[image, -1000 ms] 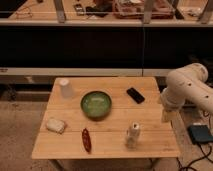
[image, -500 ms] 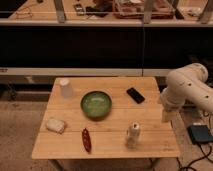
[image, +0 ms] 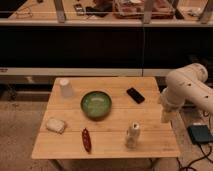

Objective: Place the bottle in the ceramic bowl

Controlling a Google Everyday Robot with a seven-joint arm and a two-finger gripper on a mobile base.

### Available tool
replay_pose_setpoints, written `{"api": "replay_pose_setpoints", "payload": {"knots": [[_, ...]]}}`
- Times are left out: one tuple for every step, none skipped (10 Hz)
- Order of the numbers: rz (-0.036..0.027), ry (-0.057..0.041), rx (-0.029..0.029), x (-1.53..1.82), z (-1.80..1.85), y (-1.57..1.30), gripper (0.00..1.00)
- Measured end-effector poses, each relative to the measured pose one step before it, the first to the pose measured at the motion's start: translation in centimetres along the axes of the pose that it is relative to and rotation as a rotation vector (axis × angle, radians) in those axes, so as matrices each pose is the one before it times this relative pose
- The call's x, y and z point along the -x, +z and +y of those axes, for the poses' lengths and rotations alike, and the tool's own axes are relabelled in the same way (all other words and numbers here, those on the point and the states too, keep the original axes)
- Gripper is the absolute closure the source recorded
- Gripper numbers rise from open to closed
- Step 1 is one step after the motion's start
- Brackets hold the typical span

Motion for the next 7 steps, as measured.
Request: {"api": "replay_pose_setpoints", "payload": {"knots": [[-0.03534,-0.00104,0.03343,0.753,0.928,0.457,0.35],[-0.03786,-0.00171,0.03301,0.725,0.849,0.386,0.35],[-0.06027,-0.00367,0.04714,0.99,1.191,0.446,0.35],[-0.06126,-0.00413,0.03755,0.715,0.986,0.317,0.35],[-0.05341,-0.00551,0.0175,0.587,0.488,0.135,0.35],[-0.07662,-0.00936,0.01329,0.772,0.413,0.104,0.35],[-0.10717,-0.01424,0.00411,0.897,0.225,0.121,0.35]]}}
